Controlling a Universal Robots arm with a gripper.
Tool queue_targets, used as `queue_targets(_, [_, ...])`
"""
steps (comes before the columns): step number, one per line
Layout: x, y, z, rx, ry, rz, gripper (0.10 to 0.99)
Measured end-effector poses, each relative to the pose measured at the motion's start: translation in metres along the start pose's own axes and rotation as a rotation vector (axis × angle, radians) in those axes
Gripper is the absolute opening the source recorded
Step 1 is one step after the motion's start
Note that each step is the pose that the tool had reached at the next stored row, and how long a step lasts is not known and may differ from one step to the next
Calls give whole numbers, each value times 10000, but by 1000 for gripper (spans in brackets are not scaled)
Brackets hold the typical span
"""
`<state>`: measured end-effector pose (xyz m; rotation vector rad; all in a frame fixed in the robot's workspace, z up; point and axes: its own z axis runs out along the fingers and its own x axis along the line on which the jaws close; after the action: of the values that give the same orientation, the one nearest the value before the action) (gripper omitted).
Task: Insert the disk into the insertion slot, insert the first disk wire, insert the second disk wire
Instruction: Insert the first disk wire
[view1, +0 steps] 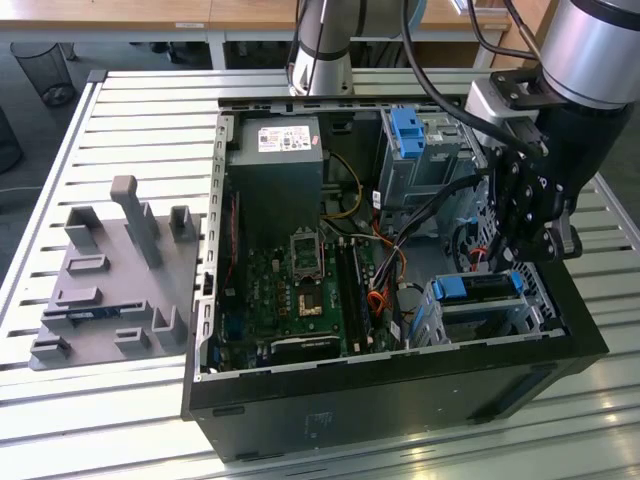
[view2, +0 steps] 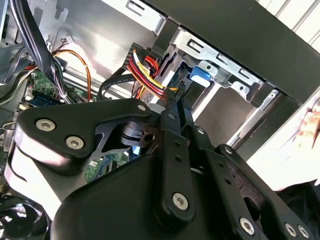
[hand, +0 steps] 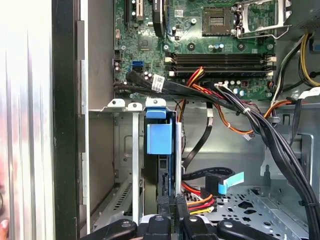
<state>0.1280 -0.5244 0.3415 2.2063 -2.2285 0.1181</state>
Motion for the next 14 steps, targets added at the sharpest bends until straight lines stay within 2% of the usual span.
queue_targets(6, [7,46,20,159,-5,-80,165])
queue_targets(14, [19,55,48,218,-5,-82,165])
